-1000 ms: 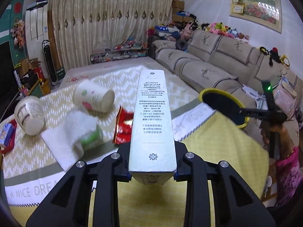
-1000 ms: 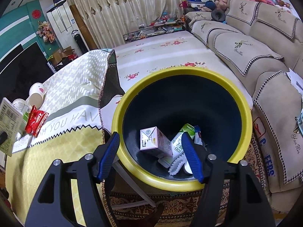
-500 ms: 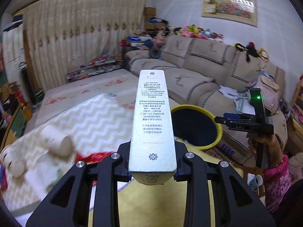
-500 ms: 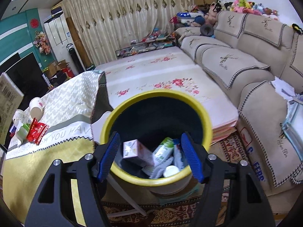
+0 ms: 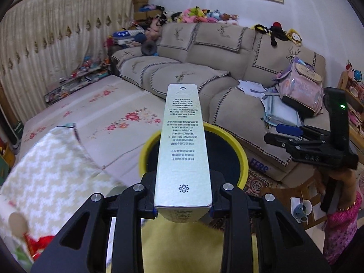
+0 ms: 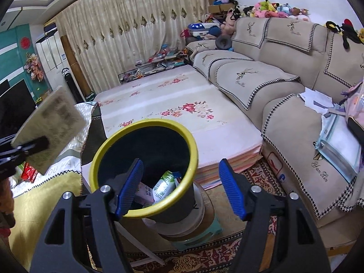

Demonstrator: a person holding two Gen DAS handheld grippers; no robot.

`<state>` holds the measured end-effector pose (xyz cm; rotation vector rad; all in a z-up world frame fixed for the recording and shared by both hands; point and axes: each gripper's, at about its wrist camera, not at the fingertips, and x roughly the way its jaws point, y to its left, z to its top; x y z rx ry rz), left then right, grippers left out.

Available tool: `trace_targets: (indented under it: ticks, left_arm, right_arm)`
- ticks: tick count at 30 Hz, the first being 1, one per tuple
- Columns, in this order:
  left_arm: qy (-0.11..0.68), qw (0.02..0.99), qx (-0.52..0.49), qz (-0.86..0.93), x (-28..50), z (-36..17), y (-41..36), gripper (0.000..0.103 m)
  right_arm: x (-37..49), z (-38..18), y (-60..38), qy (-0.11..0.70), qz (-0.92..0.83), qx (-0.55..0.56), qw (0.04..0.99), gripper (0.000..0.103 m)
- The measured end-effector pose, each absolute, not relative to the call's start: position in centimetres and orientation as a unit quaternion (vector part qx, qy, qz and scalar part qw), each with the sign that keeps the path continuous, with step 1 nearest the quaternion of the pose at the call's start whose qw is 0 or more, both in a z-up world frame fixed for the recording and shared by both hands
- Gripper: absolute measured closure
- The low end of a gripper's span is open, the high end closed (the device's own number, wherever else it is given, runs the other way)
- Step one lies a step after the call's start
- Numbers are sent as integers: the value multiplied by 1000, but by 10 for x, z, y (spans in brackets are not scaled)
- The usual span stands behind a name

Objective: Collect trash
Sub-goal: 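Carry the cardboard box over the bin and open the left gripper, then move both grippers back over the table toward the red snack packet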

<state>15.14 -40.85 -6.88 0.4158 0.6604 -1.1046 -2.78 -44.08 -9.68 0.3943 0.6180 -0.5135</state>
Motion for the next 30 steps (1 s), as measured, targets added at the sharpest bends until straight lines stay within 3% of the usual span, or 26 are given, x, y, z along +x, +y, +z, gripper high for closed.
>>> trace_targets:
  ticks: [4,5,7,12,30]
  left_arm:
    - [304,781,200,-507,153,-79,-443,70]
    - [299,788,198,-501,156,-81,-450,61]
    - [289,797,190,-496,160,-80,-455,55]
    - [268,820,164,-479,165,-62,-427,55]
    - [247,936,73,-241,192,-46,-112,36]
  right_arm:
    - [-28,-99,-443,301,-248,195,900,37]
    - [-27,-99,-442,301,-248,196,900,37]
    - [-27,-99,-441,301,-246,197,900,37]
    - [-19,-98,-433,304,-235,192,903,37]
    - [69,-89,-323,351,-95,127,923,36]
